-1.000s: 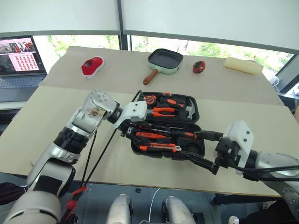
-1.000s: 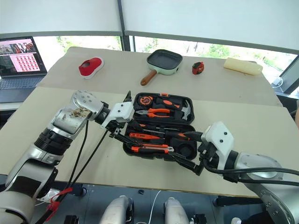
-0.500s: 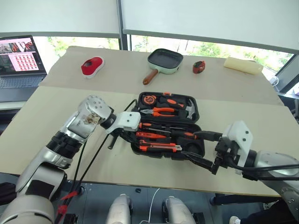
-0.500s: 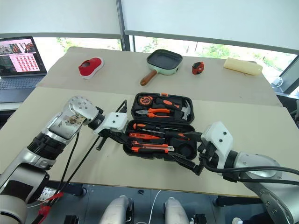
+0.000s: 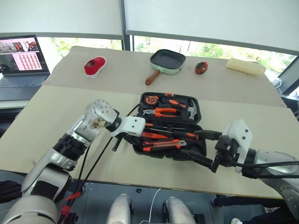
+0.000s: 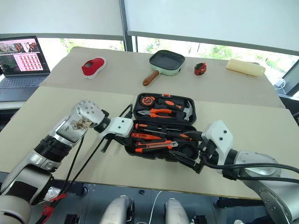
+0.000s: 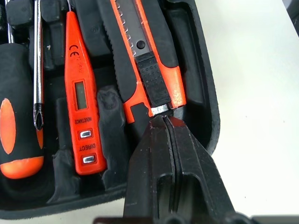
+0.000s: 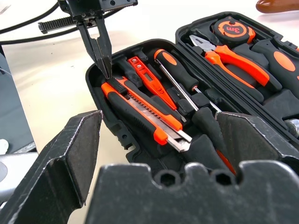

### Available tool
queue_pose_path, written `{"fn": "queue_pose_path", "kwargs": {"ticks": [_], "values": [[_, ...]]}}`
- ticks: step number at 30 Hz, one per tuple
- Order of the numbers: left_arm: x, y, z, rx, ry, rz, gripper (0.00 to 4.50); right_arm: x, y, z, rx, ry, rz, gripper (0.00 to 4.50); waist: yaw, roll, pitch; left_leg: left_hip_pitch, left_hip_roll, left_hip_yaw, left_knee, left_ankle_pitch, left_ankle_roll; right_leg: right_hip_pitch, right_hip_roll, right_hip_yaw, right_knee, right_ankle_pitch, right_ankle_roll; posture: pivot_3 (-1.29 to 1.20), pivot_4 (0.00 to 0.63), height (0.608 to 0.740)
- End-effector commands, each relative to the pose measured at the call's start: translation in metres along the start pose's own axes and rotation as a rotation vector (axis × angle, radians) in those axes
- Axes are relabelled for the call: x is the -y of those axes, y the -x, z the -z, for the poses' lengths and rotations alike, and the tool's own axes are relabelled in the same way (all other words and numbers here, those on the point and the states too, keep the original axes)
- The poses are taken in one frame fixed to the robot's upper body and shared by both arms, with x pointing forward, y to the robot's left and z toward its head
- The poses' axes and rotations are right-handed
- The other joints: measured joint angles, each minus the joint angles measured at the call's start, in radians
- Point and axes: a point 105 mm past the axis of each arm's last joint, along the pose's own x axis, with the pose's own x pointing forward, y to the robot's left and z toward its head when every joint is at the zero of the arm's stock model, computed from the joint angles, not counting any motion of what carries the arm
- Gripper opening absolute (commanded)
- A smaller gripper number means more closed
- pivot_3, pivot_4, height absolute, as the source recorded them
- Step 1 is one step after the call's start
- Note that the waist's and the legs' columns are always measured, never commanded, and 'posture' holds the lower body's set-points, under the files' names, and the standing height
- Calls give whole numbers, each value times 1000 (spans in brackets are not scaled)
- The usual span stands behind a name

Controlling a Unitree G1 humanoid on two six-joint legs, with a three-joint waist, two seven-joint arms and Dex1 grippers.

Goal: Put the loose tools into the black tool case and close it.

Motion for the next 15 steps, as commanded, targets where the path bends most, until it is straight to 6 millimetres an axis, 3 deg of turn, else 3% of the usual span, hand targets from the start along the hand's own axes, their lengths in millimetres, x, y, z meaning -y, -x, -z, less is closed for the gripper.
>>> {"fn": "queue_pose_path", "kwargs": {"ticks": [1,5,11,15], "values": [[-8,19,-15,52,-19,-14,67,-1,1,-7,29,33,6,4500,-1,0,0,0,0,0,0,0,0,0,0,0,0,0,0,0,150,740],[-18,28,-46,158,-47,1,67,-2,3,-5,21,34,8,4500,1,0,0,-1,0,0,0,0,0,0,0,0,0,0,0,0,150,740],[-41,-13,-68,156,-136,-33,67,-4,4,-3,13,33,8,4500,1,0,0,-1,-2,-1,1,0,0,1,0,0,-1,0,1,0,150,740],[-40,-32,-70,132,-187,-9,67,-5,6,-3,11,32,17,4500,-11,0,0,-1,-1,-1,0,0,0,-1,1,2,0,0,1,0,150,740]]}}
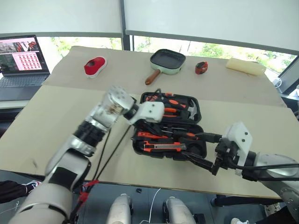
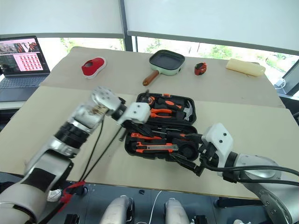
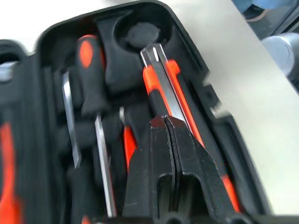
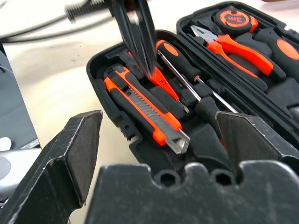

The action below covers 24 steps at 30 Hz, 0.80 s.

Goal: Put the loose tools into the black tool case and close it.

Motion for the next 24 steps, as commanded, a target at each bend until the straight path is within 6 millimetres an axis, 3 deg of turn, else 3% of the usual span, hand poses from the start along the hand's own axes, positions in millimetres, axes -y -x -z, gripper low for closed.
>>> {"fn": "queue_pose_path", "kwargs": {"ticks": [1,15,21,24], "values": [[-3,-5,-4,-30,-79,0,67,-2,4,-10,35,52,21,4500,-5,0,0,0,0,0,0,0,0,0,0,0,0,0,0,0,150,740],[18,-36,24,-106,-129,77,67,-4,6,-7,36,36,40,4500,-2,1,-1,2,0,0,0,0,0,2,0,0,0,0,0,0,150,740],[17,-36,25,-99,-113,65,67,-3,5,-6,33,36,37,4500,2,1,-1,3,0,0,0,0,0,4,0,0,-1,0,0,0,150,740],[8,-25,15,-61,-109,18,67,-2,5,-6,31,37,36,4500,4,1,-1,3,0,0,0,0,0,4,0,0,-1,0,0,0,150,740]]}}
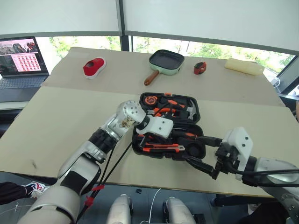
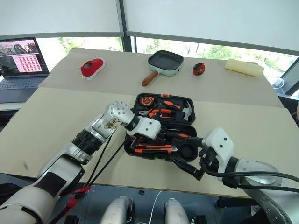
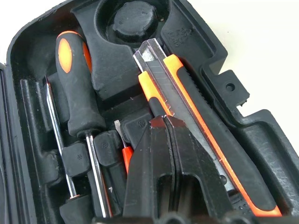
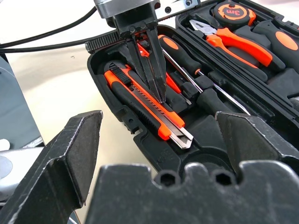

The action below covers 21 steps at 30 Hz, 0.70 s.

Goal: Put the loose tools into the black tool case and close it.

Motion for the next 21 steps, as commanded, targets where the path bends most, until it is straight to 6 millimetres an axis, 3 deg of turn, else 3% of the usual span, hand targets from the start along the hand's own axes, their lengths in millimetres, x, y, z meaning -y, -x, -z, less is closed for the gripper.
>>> {"fn": "queue_pose_path", "kwargs": {"ticks": [1,5,7,21], "values": [[-1,5,-5,31,41,10,67,3,2,-10,35,45,16,4500,1,0,0,0,0,0,0,0,0,0,0,0,0,0,0,0,150,740],[-1,20,-23,102,53,27,67,5,2,-10,35,45,17,4500,-1,0,0,-1,0,0,0,0,0,-1,0,0,0,0,0,0,150,740],[9,22,-20,66,9,61,67,4,2,-9,32,44,17,4500,-1,0,0,-2,0,0,0,0,0,-3,0,0,1,0,0,0,150,740],[18,-14,10,-59,-42,78,67,4,5,-10,31,45,22,4500,7,0,0,1,-1,0,0,0,0,2,0,0,-1,0,0,0,150,740]]}}
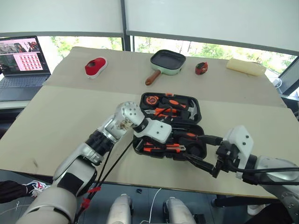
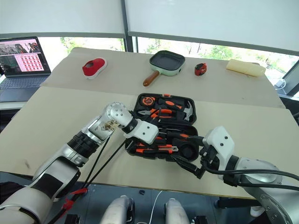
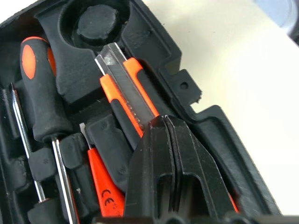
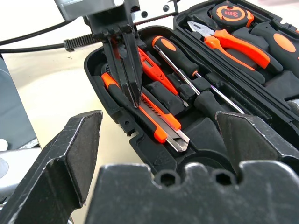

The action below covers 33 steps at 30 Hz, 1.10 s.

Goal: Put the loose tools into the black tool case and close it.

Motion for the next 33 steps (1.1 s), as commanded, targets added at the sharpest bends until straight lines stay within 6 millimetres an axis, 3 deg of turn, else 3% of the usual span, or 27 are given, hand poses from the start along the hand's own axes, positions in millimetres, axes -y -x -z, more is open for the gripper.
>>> {"fn": "queue_pose_path", "kwargs": {"ticks": [1,7,11,15,18,21,22,24,28,33], "values": [[7,-14,14,-51,15,24,67,-1,4,-10,31,44,16,4500,-1,0,0,1,0,0,0,0,0,1,0,0,-1,0,0,0,150,740],[-3,1,2,13,65,5,67,-1,5,-9,30,42,21,4500,-4,0,0,2,0,-1,0,0,0,2,0,0,-1,0,0,0,150,740],[-24,15,-7,46,83,-63,67,1,4,-9,32,41,28,4500,-4,0,0,2,0,-1,0,0,0,2,0,0,-1,0,0,0,150,740],[-33,32,-17,159,148,-127,67,17,18,-1,-8,37,108,4500,-5,0,0,1,0,-1,0,0,0,1,0,0,-1,0,0,0,150,740],[-34,55,-27,287,218,-169,737,36,40,8,-55,12,198,4500,-5,0,0,0,0,-1,-1,0,0,0,0,0,-1,0,0,0,150,740],[-23,92,-33,437,288,-219,1866,54,80,27,-131,-52,312,4500,-5,1,0,0,0,-1,-1,0,0,0,0,0,-1,0,0,0,150,740],[-17,100,-34,464,296,-225,2040,56,91,32,-152,-71,336,4500,-5,1,0,0,0,-1,-1,0,0,0,0,0,-1,0,0,0,150,740],[-6,111,-32,484,315,-241,2983,57,108,42,-186,-103,368,4500,-9,2,0,0,1,-1,-2,0,0,0,1,0,-1,0,0,0,150,740],[15,125,-28,497,365,-283,4364,52,131,58,-238,-167,405,4500,-12,3,-1,2,1,-1,-2,0,0,1,1,0,0,-1,0,0,150,740],[51,120,-32,501,421,-219,4439,39,114,66,-249,-192,357,4500,-20,3,-1,4,2,-1,-2,0,0,3,0,0,-1,-1,0,0,150,740]]}}
